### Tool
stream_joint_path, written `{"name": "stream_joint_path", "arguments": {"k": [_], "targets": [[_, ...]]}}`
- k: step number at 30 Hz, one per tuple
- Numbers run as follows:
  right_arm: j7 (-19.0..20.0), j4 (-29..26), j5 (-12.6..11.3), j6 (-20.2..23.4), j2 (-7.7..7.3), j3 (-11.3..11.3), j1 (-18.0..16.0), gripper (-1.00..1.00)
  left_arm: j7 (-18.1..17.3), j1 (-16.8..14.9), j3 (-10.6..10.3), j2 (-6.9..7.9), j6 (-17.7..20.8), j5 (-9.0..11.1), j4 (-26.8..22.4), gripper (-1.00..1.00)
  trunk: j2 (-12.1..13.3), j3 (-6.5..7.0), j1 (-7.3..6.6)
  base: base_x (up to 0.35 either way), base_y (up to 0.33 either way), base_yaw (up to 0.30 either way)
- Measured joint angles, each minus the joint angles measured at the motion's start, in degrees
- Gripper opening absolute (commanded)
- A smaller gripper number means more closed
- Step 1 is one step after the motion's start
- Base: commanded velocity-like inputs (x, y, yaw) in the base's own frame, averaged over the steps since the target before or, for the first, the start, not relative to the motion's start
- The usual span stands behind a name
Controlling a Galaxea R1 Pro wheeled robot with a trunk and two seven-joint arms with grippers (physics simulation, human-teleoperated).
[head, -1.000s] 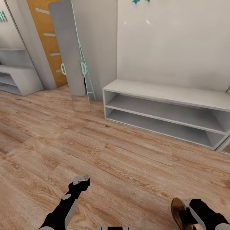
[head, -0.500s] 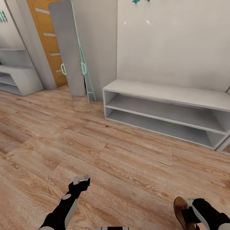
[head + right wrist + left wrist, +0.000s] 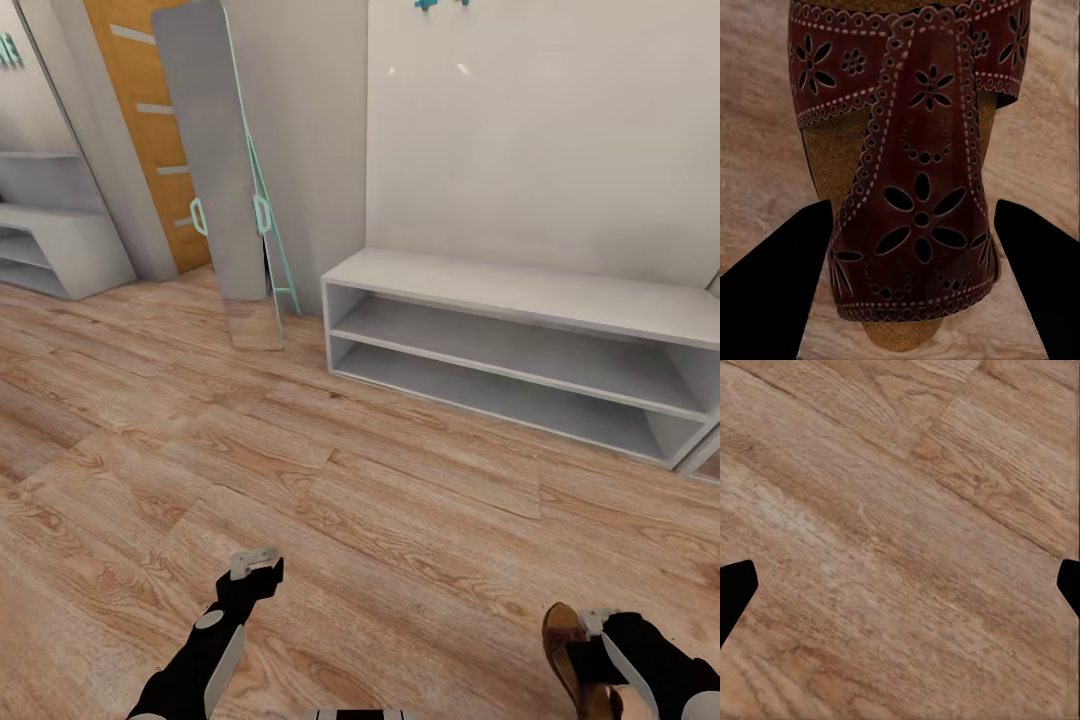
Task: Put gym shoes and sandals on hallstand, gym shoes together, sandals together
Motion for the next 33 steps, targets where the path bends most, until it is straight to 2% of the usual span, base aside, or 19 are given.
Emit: {"name": "stream_joint_path", "arguments": {"k": [4,11,20,32,33], "targets": [[0.0,-1.3,-0.1,0.0,-0.02,-1.3,-1.4,-1.0,0.0,0.1,0.0,-0.42,-0.9,0.4,-1.3,1.0,0.0,0.0,0.0,0.0,0.0,0.0],[0.0,-3.7,-0.1,0.0,-0.01,-1.3,-3.7,-1.0,0.0,0.1,0.0,-0.42,-0.9,0.4,-3.5,1.0,0.0,0.0,0.0,0.0,0.0,0.0],[0.0,-3.8,-0.1,0.0,-0.02,-1.3,-6.7,-1.0,0.0,0.1,0.0,-0.42,-0.9,0.4,-6.3,1.0,0.0,0.0,0.0,0.0,0.0,0.0],[0.0,-3.8,-0.1,0.0,-0.03,-1.3,-6.6,-1.0,0.0,0.1,0.0,-0.41,-0.9,0.4,-10.2,1.0,0.0,0.0,0.0,0.0,0.0,0.0],[-0.1,-3.9,-0.4,-0.1,0.3,-1.7,-6.9,-1.0,0.0,0.4,0.0,-0.43,-1.2,0.1,-10.5,1.0,0.0,0.0,0.0,0.0,0.0,0.0]]}}
